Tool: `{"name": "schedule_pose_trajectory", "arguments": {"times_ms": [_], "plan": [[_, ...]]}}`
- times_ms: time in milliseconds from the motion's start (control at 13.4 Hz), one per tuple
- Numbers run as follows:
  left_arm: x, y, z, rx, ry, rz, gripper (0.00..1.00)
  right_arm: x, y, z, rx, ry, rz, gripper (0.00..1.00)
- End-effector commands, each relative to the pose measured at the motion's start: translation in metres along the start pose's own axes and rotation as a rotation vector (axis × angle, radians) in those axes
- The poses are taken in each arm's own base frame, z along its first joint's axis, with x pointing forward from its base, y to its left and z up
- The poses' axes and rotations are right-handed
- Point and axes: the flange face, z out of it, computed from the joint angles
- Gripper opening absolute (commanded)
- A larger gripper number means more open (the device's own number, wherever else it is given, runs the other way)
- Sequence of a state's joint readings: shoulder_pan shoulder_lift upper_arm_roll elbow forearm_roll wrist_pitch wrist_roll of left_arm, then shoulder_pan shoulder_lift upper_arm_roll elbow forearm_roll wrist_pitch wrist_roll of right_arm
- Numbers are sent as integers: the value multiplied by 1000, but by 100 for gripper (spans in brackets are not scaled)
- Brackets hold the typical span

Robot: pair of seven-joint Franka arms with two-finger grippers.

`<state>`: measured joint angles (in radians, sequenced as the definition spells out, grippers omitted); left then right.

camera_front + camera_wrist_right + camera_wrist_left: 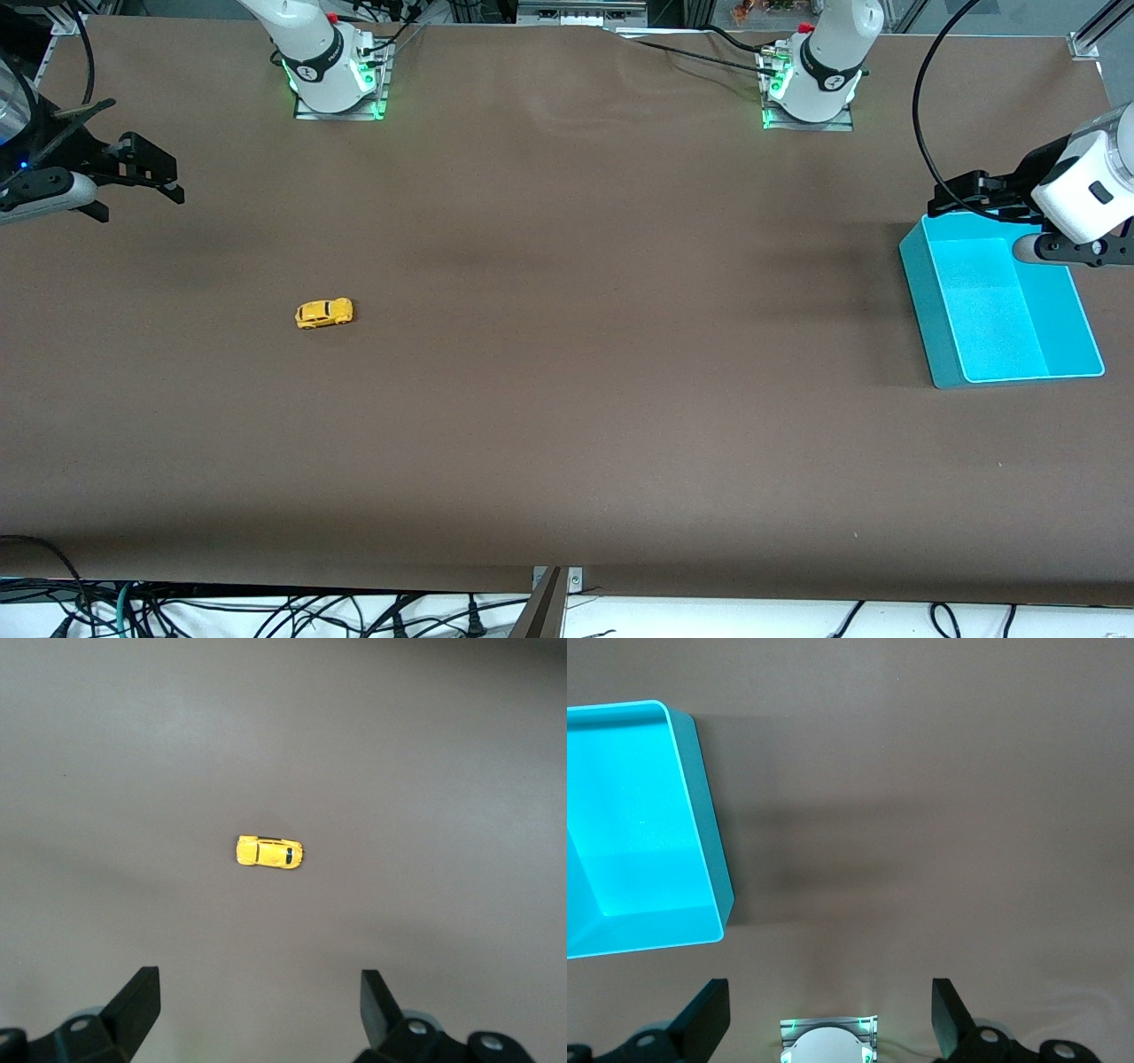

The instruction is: Wind and store yellow beetle car

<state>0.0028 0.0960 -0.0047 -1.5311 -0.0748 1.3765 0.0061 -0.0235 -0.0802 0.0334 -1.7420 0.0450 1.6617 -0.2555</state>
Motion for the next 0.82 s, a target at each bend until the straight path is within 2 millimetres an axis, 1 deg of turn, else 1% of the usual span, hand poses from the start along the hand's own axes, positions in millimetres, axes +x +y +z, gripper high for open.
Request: {"name": "schedule_pose_trajectory", "arguments": {"times_ms": [0, 224, 747], "plan": [[1, 0, -7, 15, 13, 6, 100, -4, -2, -6, -12, -14, 20, 100], [1, -1, -7, 15, 13, 6, 100, -5, -3, -9, -15, -8, 47, 100], [2, -1, -6, 15, 11, 7, 100, -7, -1, -5, -14, -27, 50, 100]]}}
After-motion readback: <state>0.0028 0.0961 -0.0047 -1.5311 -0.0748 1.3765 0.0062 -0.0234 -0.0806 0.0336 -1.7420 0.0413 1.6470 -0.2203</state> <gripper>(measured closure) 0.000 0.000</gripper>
